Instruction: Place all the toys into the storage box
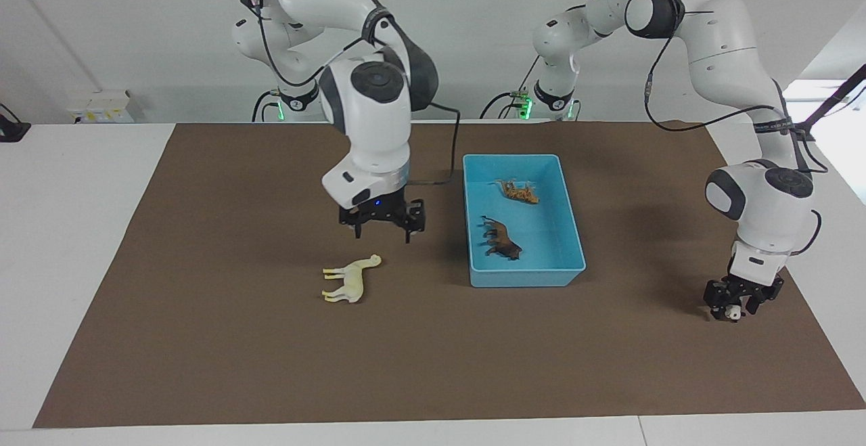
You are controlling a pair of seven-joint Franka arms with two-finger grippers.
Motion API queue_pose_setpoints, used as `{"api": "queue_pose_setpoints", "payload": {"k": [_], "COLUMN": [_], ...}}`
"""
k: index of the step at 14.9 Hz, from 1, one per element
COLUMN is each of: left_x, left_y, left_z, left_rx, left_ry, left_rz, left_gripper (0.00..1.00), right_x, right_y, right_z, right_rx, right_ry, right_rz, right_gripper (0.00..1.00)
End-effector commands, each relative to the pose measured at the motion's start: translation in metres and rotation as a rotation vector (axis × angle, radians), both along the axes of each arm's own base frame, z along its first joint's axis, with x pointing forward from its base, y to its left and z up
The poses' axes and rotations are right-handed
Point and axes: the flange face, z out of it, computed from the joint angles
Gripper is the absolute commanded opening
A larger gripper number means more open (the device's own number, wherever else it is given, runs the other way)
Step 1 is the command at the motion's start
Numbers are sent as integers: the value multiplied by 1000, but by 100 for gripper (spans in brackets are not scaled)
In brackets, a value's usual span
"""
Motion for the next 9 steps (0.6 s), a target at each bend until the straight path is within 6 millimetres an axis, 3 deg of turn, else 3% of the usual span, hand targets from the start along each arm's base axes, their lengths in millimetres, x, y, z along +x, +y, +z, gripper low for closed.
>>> {"api": "queue_pose_setpoints", "payload": {"k": [1, 3, 6, 9], "left_x": [3, 3, 3, 6], "left_y": [1, 2, -1, -1], "left_z": [-4, -5, -5, -1], "left_rx": [-4, -7, -14, -18], "left_ry": [-24, -23, -13, -5], "left_rz": [-8, -5, 0, 7], "left_gripper": [81, 64, 27, 5], "right_x": [-10, -11, -11, -16], "right_y": [-31, -38, -48, -46], "right_z": [-52, -77, -100, -126], "right_rx": [17, 17, 14, 14], "right_ry": [-14, -29, -37, -42], "right_rz": [-2, 14, 33, 40], "right_gripper": [100, 100, 100, 100]}}
